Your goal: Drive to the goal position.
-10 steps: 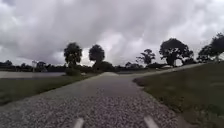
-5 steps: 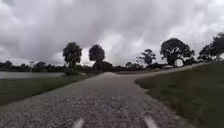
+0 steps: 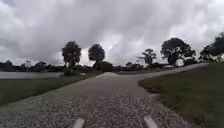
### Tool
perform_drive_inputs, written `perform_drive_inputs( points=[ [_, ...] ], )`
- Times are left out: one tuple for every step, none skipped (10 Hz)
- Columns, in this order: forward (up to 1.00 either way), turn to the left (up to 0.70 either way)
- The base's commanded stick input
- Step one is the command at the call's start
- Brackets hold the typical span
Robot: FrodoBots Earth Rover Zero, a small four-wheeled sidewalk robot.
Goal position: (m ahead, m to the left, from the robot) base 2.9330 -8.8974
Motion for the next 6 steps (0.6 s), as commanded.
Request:
perform_drive_inputs(
  points=[
    [0.7,0.0],
    [0.7,0.0],
    [0.7,0.0],
    [0.7,0.0],
    [0.7,0.0],
    [0.7,0.0]
  ],
)
